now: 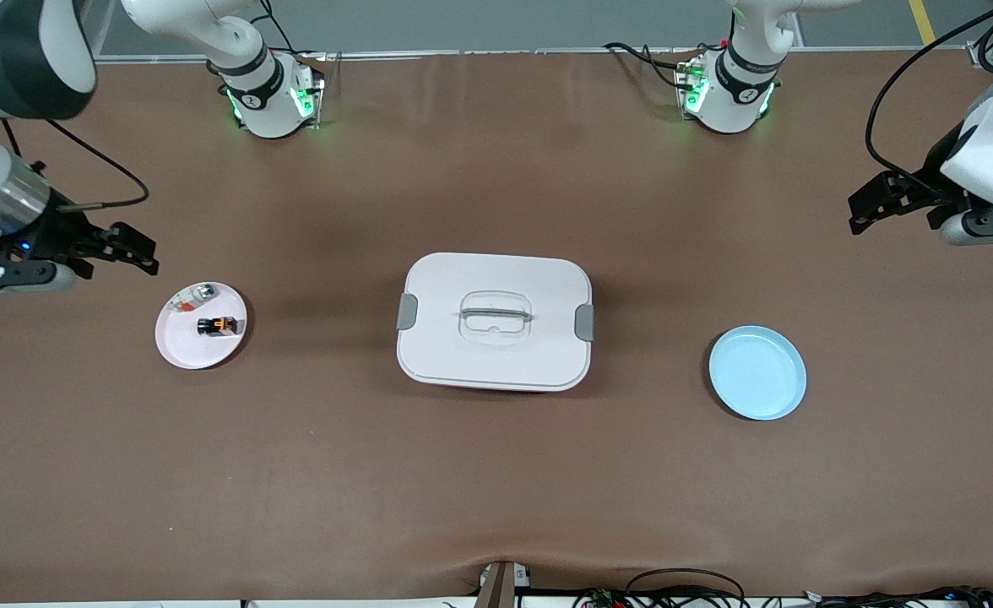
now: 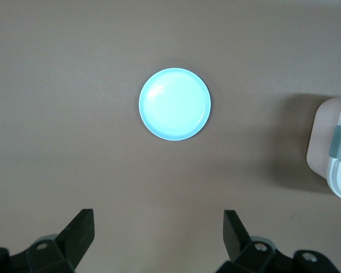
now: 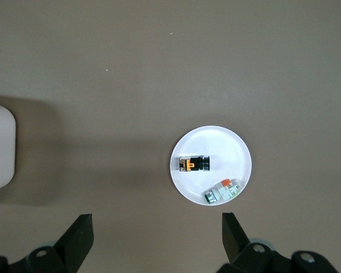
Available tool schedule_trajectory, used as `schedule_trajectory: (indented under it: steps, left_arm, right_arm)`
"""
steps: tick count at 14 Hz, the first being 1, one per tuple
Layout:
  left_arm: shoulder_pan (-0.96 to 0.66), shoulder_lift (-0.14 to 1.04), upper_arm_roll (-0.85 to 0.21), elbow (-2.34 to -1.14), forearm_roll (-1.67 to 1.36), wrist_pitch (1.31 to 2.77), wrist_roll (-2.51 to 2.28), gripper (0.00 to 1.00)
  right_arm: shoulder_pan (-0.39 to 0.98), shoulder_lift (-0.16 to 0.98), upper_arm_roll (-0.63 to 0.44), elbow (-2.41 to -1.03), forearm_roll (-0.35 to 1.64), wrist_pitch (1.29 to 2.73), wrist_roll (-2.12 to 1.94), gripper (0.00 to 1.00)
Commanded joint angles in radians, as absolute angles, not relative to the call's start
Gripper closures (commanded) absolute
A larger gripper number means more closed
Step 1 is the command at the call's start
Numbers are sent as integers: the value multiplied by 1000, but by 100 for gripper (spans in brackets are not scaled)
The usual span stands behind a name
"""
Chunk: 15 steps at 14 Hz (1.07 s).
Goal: Transfer orange switch to right arm and place
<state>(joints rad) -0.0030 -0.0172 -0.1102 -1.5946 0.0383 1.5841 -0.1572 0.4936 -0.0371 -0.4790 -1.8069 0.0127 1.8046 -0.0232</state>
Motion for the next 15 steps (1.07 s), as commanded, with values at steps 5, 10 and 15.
schedule_trajectory:
  steps: [5,10,15]
  left_arm:
    - [-3,-18,-118,-1591,35,1586,-140,0]
    - [-3,-20,-117,-1589,35,1586,-140,0]
    - [-3,-20,-118,-1588,35,1585,-140,0]
  right_arm:
    - [499,-44,-480,-1655,-8,1651,-5,0]
    - [430,-40,-451,-1637,0,1647,-12,0]
    - [120,-38,-139,-1637,2,1649,-11,0]
